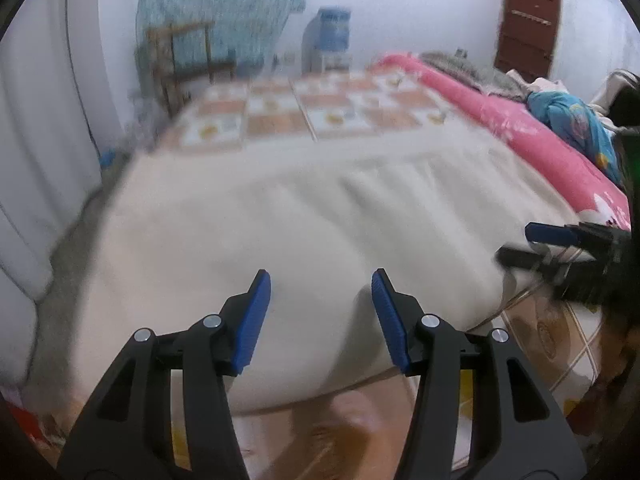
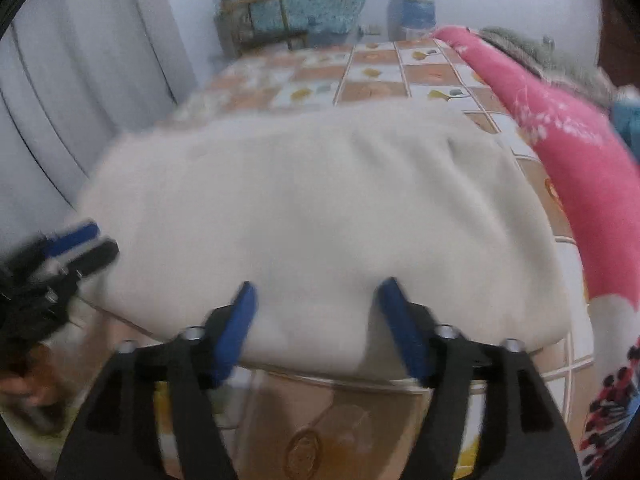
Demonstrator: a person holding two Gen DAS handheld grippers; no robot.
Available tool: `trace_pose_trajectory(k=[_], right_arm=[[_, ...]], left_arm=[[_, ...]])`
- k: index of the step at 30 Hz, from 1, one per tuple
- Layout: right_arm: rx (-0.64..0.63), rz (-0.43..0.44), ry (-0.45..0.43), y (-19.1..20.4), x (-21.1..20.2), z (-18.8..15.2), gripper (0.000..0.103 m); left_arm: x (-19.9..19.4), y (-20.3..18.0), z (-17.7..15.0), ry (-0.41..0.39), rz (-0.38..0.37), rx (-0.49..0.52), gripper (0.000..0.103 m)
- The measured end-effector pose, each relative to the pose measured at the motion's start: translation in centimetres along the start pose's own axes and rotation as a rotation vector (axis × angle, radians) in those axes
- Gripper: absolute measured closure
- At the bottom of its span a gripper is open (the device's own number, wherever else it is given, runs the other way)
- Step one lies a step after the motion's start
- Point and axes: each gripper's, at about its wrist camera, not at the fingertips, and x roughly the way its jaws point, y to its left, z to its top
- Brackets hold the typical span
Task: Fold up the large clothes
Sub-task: 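Release the jacket and pull both open tools back from the fold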
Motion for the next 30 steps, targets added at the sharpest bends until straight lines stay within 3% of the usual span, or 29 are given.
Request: trace_pose_trajectory(k=[2,4,6,8,11,16,19,22,23,27,30], right_arm=[[-0.059,-0.070,-0.010,1.2,0.2,-0.3,0.030],[-0.016,-0.051,0.020,0.8,-0.4,0.1,0.030],[-0.008,-0.047,-0.018,0.9,-1.8,0.4,0.030],[-0.041,-0.057,-0.055,1.7,-2.3,0.3,0.030],[-0.062,-0.027,0.009,2.6,0.6,-0.6,0.028],[-0.044,-0.008,-0.008,1.6,-0.4,-0.8,0.026],[0.003,-0.085,-0.072,-0.8,-2.5,-1.1,0.026],[0.102,-0.070,-0.032,-3.8,-1.3,-2.2,0.024],[0.121,-0.045,-0.025,-4.3,-0.8,-2.7,0.023],[0.111,-0.045,-0.044,-4.0,-2.0,-2.8,0.023],[0.140,-0.002,-0.074,-4.0,-3.9,-3.4,0.023]], left_arm=[[1.3,-0.1,-0.8,0.018,0.023,-0.019,0.052],[0.7,-0.5,-0.9,0.014,0.035,0.000,0.053],[-0.7,-0.7,-0.8,-0.019,0.001,0.004,0.053],[-1.0,-1.2,-0.9,-0.045,0.036,0.034,0.052],[0.7,-1.0,-1.7,0.008,0.081,0.034,0.047],[-1.3,-0.1,-1.5,-0.033,0.079,-0.023,0.047],[-3.2,2.2,-2.1,-0.065,0.099,-0.111,0.039],[-1.6,5.1,-3.3,0.021,0.122,-0.221,0.037],[-1.6,5.6,-3.5,0.012,0.109,-0.240,0.037],[-2.8,5.8,-3.1,0.012,0.109,-0.259,0.037],[-5.3,5.2,-2.6,-0.045,0.099,-0.250,0.027]])
